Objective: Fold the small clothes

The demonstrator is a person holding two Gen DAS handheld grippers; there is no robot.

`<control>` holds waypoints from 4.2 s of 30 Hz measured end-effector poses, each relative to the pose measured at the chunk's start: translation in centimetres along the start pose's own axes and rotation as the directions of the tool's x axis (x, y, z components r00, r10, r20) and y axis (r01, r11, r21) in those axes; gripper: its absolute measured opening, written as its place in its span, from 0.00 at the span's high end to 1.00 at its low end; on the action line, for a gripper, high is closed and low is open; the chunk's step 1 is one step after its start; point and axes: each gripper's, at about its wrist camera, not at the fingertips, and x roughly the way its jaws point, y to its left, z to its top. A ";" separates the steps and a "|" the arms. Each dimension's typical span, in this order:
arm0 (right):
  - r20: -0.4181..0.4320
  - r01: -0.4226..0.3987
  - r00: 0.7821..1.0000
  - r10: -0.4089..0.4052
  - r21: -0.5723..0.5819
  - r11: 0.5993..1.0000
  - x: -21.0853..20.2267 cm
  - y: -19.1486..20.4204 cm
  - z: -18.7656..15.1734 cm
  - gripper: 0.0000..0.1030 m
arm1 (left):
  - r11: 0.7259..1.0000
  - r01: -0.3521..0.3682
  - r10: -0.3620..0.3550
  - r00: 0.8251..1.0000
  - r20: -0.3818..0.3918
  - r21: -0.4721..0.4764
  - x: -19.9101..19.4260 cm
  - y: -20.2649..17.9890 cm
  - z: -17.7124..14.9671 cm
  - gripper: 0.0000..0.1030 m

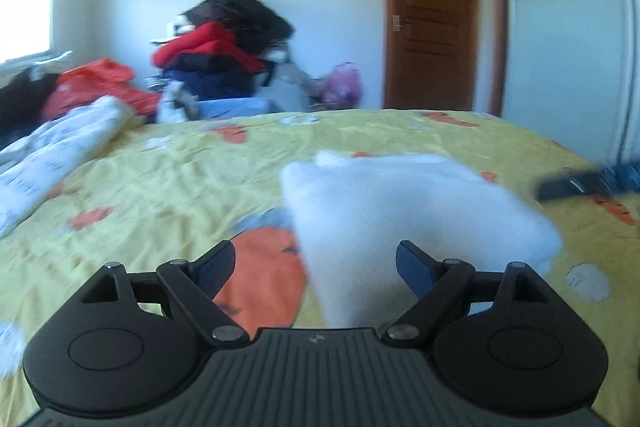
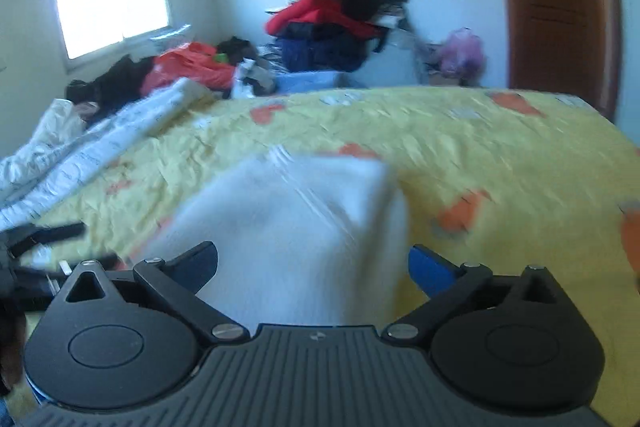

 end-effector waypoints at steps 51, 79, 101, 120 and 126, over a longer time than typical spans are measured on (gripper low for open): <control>-0.098 0.241 0.965 -0.245 -0.054 0.969 5.3 1.8 -8.3 0.00 | 0.999 -0.036 0.028 0.968 -0.251 -0.028 6.4 -3.7 -4.5 0.00; -0.099 0.238 0.965 -0.243 -0.053 0.970 5.3 1.7 -8.2 0.00 | 0.999 -0.034 0.024 0.968 -0.248 -0.034 6.3 -3.6 -4.5 0.00; -0.099 0.238 0.965 -0.242 -0.053 0.970 5.3 1.7 -8.2 0.00 | 0.999 -0.032 0.022 0.969 -0.248 -0.036 6.3 -3.6 -4.5 0.00; -0.099 0.238 0.965 -0.243 -0.053 0.970 5.3 1.8 -8.2 0.00 | 0.999 -0.031 0.021 0.969 -0.248 -0.038 6.3 -3.5 -4.5 0.00; -0.099 0.238 0.965 -0.243 -0.053 0.970 5.3 1.7 -8.2 0.00 | 0.999 -0.031 0.021 0.969 -0.247 -0.038 6.4 -3.5 -4.5 0.00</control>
